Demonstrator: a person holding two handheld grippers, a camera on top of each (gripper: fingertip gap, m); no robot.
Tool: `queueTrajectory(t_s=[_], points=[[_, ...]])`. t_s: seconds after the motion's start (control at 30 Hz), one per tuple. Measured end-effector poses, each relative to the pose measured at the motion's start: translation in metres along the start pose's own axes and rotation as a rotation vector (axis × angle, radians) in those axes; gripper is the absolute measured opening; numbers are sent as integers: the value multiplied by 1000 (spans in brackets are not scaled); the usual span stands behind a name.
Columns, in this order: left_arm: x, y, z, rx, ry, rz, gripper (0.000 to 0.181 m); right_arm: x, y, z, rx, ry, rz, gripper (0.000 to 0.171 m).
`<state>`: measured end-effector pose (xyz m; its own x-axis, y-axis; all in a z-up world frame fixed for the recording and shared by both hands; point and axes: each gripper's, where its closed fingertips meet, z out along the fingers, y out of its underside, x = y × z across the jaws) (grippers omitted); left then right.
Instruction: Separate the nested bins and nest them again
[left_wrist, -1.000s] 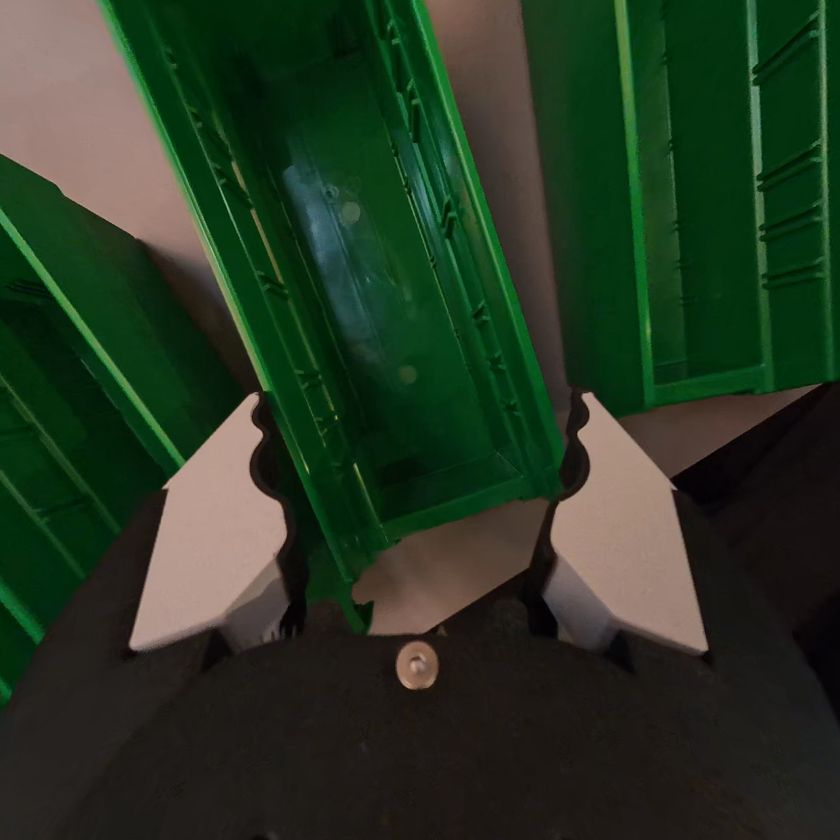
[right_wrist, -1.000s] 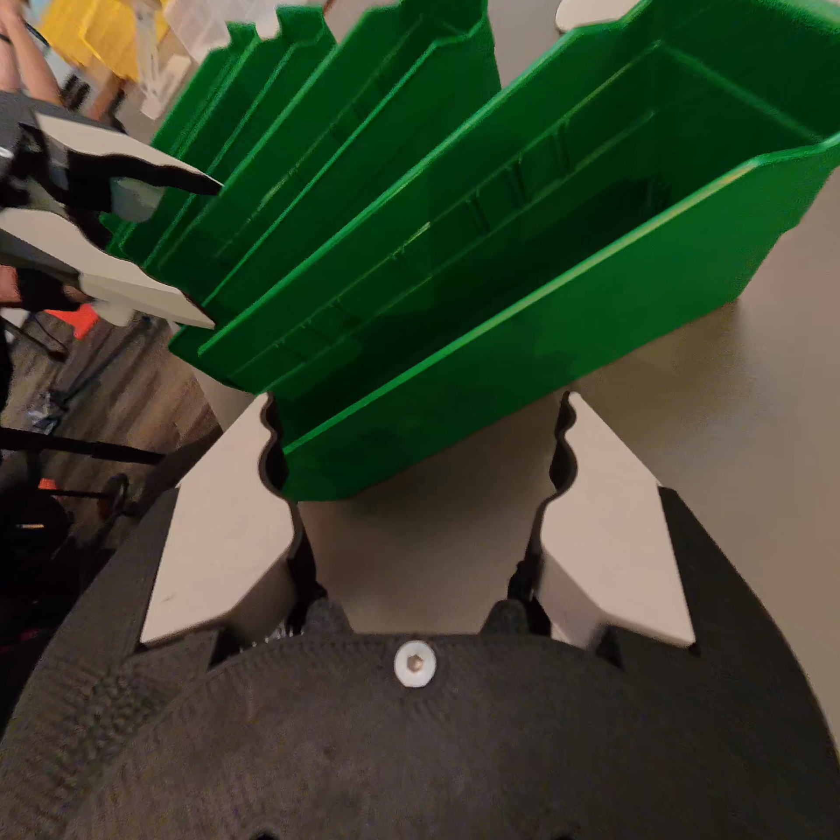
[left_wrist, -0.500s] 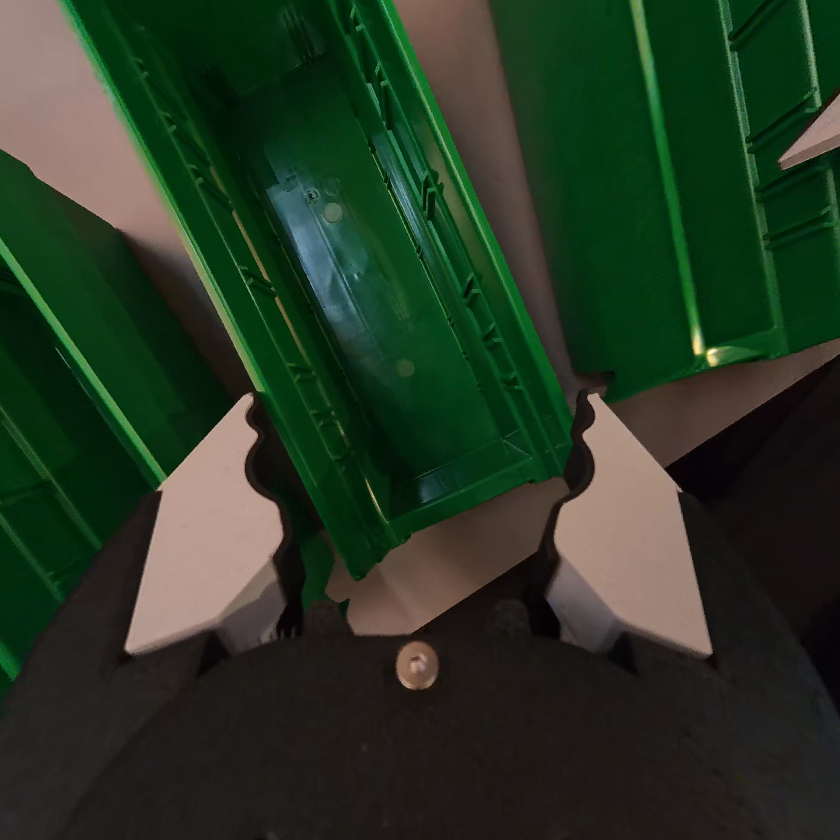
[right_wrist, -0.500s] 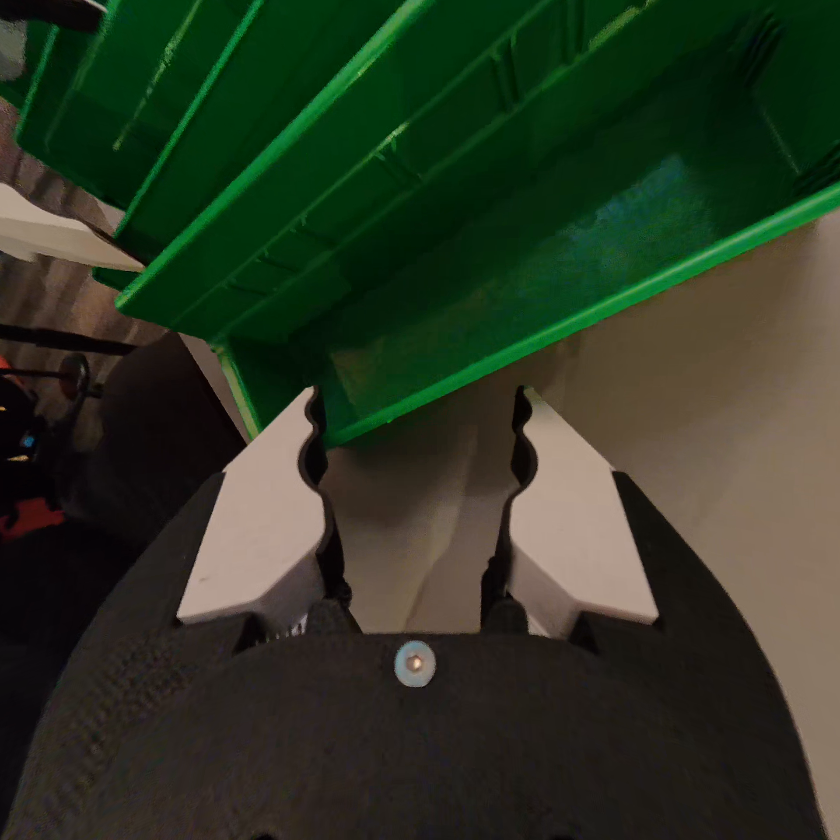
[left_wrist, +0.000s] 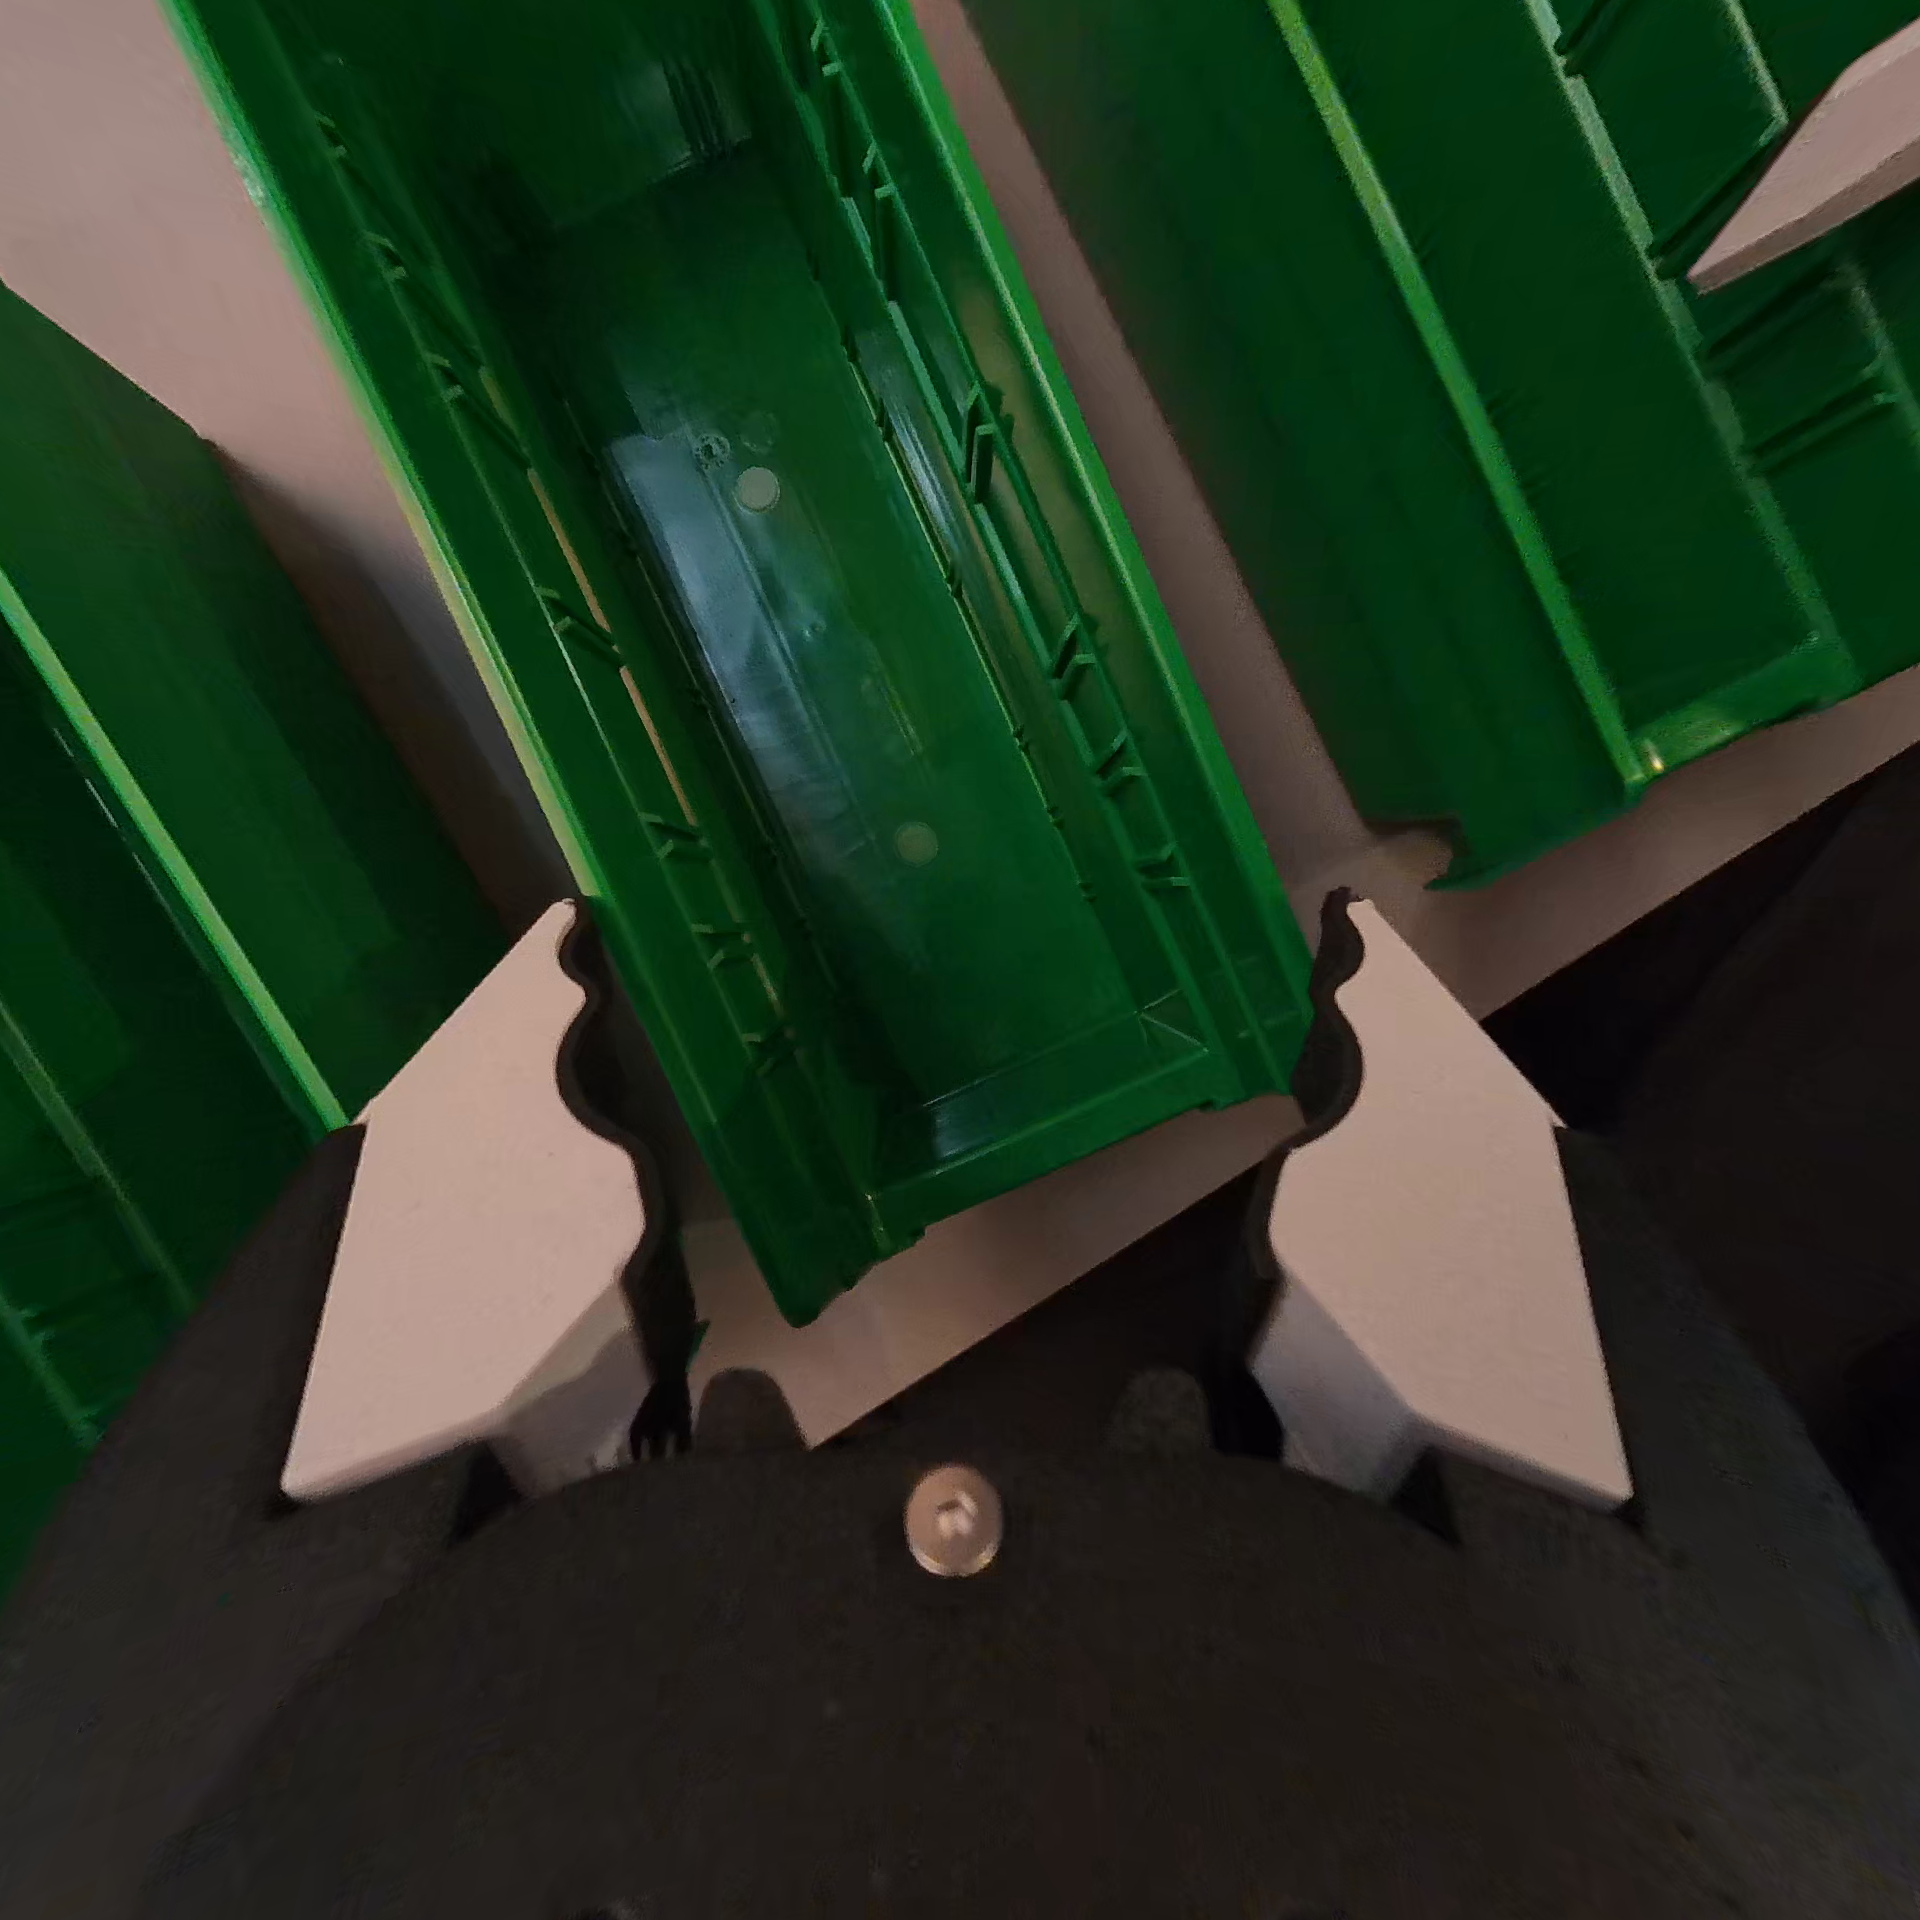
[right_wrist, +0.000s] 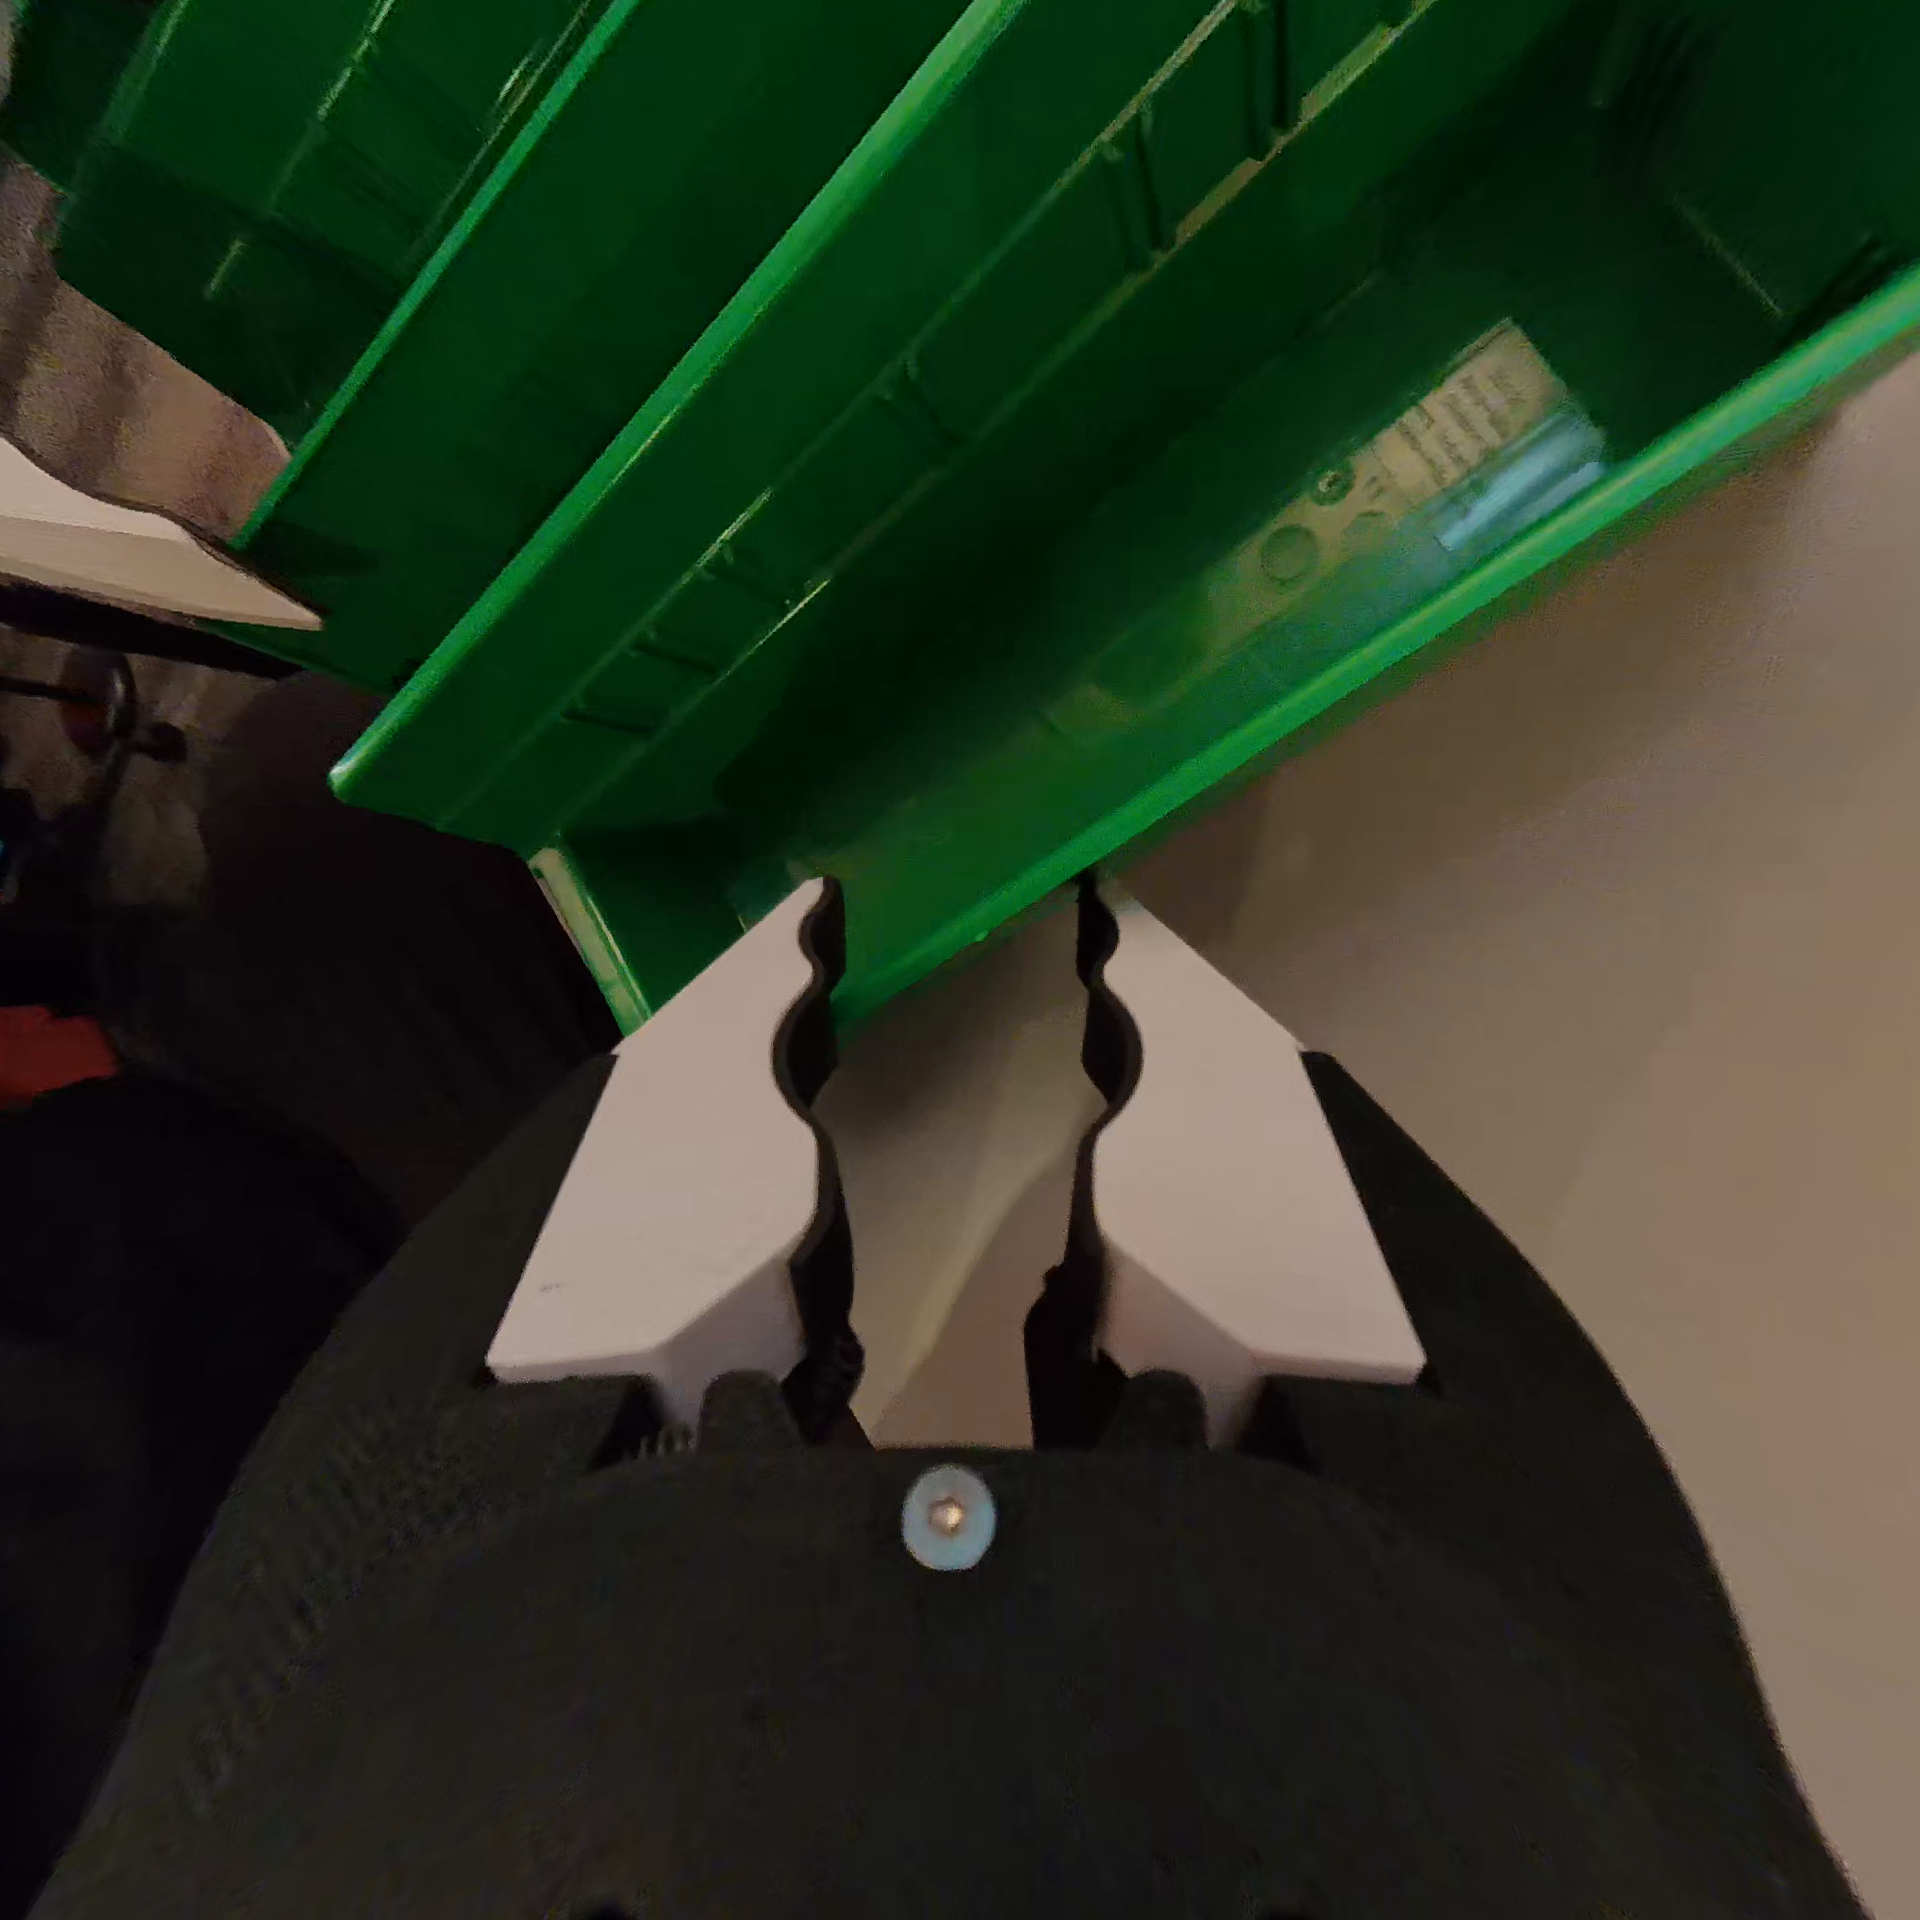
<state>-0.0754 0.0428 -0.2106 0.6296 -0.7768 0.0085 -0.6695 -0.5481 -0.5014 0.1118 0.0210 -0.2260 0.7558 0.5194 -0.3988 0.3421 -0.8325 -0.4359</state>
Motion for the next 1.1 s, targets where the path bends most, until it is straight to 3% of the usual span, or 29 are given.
queueTrajectory(t_s=[0.4,0.73,1.1], points=[[6,8,-3,-8,14,-5,131,6,8,-10,-14,61,6,16],[9,12,-6,16,25,-21,131,17,23,-22,34,28,105,7],[7,9,-9,53,64,-25,130,102,81,-99,55,239,267,5]])
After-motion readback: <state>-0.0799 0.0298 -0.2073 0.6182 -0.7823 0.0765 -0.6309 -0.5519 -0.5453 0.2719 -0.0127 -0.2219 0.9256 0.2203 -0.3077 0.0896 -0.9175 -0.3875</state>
